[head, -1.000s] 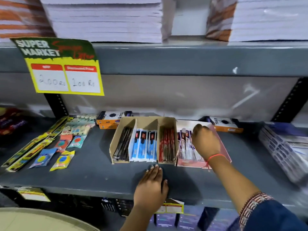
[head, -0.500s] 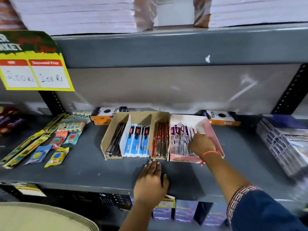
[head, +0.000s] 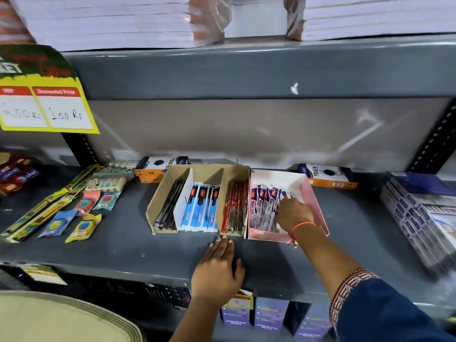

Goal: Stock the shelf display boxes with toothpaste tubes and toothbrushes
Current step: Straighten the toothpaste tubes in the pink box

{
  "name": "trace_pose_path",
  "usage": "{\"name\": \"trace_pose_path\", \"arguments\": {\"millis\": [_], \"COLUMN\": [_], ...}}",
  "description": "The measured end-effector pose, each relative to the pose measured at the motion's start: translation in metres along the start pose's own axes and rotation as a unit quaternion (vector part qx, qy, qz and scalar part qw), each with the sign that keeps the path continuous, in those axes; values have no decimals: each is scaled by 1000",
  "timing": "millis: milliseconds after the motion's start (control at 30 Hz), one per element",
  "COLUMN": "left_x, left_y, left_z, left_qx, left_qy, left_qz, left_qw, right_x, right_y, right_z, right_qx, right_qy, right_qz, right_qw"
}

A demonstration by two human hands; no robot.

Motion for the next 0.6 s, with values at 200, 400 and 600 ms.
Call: {"name": "trace_pose_path", "arguments": {"millis": [200, 400, 600], "left_x": [-3, -4, -5], "left_y": [-1, -1, -1], "left_z": [-5, -7, -8], "left_qx": [-43, -28, -39], "left_qy": [18, 28, 13], "left_qz": [24, 19, 26], "left_qw": [999, 999, 999], "right_x": [-4, -34, -52], "right_y": [0, 7, 15], "right_z": [2, -18, -29], "right_qx": [-5, 3, -8], "right_qy": [-44, 129, 193], "right_qz": [-31, 114, 170], "right_qw": [999, 985, 966]}}
Point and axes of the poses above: each hand's wrist, its own y-axis towards the middle knuckle, its own z-axis out of the palm, x = y × z, the point moved 7 cm from there along y, towards the middle knuckle, and after that the axes turned 15 degrees about -x, right-handed, at the moved point
